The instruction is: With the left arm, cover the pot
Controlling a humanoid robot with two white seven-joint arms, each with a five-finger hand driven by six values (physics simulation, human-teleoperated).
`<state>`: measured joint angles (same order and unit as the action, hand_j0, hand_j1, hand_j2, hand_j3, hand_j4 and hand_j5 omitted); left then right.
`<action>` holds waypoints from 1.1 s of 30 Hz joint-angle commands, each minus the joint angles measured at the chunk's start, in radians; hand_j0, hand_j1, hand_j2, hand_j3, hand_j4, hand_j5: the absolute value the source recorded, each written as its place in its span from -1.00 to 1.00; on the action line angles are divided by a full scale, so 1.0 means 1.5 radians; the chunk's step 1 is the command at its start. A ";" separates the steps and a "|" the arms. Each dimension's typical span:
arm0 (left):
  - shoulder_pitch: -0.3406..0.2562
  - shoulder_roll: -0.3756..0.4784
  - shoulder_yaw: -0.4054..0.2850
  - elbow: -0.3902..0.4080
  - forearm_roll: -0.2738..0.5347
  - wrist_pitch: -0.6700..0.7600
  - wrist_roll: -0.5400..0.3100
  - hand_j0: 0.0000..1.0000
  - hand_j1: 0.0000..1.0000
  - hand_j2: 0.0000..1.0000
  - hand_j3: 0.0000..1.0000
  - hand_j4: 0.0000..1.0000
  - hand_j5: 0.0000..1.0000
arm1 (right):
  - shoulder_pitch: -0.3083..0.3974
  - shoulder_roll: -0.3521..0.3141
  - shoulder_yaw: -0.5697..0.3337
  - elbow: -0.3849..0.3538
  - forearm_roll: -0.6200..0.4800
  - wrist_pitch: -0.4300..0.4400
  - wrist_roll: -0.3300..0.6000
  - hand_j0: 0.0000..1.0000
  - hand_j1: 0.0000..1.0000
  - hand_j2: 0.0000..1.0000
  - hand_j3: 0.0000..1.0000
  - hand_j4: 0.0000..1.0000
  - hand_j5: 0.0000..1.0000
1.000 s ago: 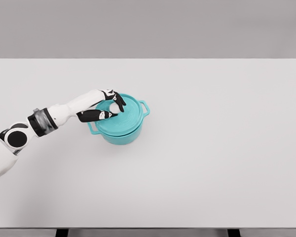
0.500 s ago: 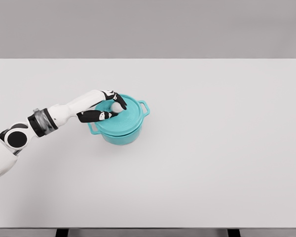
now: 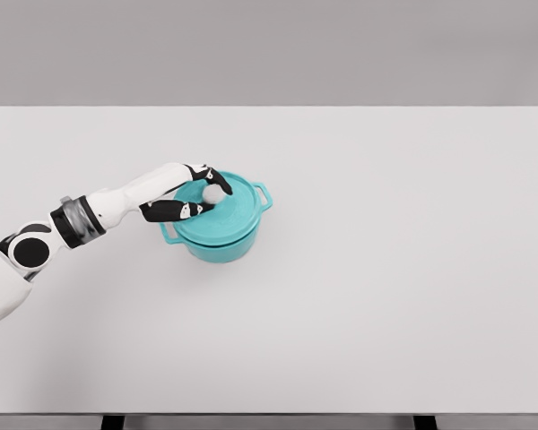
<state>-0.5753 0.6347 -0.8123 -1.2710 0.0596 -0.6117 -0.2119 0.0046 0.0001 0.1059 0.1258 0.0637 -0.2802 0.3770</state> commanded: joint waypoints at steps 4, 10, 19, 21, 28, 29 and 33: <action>-0.001 0.000 0.001 0.001 0.004 0.001 0.000 0.26 0.26 0.26 0.26 0.26 0.26 | 0.000 0.000 0.000 0.000 0.000 0.000 0.000 1.00 1.00 1.00 1.00 1.00 1.00; -0.001 -0.002 0.001 0.002 0.004 0.001 0.000 0.34 0.34 0.34 0.34 0.34 0.34 | 0.001 0.000 0.000 0.000 0.000 0.000 0.000 1.00 1.00 1.00 1.00 1.00 1.00; 0.000 -0.003 0.001 0.001 0.006 0.001 0.000 0.57 0.57 0.57 0.57 0.57 0.57 | 0.000 0.000 0.000 0.000 0.000 0.000 0.000 1.00 1.00 1.00 1.00 1.00 1.00; 0.000 -0.003 0.001 0.001 0.006 0.001 0.000 0.57 0.57 0.57 0.57 0.57 0.57 | 0.001 0.000 0.000 0.000 0.000 0.000 0.000 1.00 1.00 1.00 1.00 1.00 1.00; 0.000 -0.003 0.003 -0.005 0.012 0.001 -0.001 0.65 0.65 0.65 0.65 0.65 0.65 | 0.000 0.000 0.000 0.000 0.000 0.000 0.000 1.00 1.00 1.00 1.00 1.00 1.00; 0.000 -0.003 0.004 -0.007 0.013 0.001 -0.001 0.65 0.65 0.65 0.65 0.65 0.65 | 0.000 0.000 0.000 0.000 0.000 0.000 0.000 1.00 1.00 1.00 1.00 1.00 1.00; 0.001 -0.001 0.005 -0.013 0.015 0.001 -0.001 0.68 0.68 0.68 0.68 0.68 0.68 | 0.000 0.000 0.000 0.000 0.000 0.000 0.000 1.00 1.00 1.00 1.00 1.00 1.00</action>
<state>-0.5737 0.6316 -0.8073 -1.2844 0.0745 -0.6118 -0.2134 0.0046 0.0001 0.1059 0.1258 0.0637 -0.2802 0.3770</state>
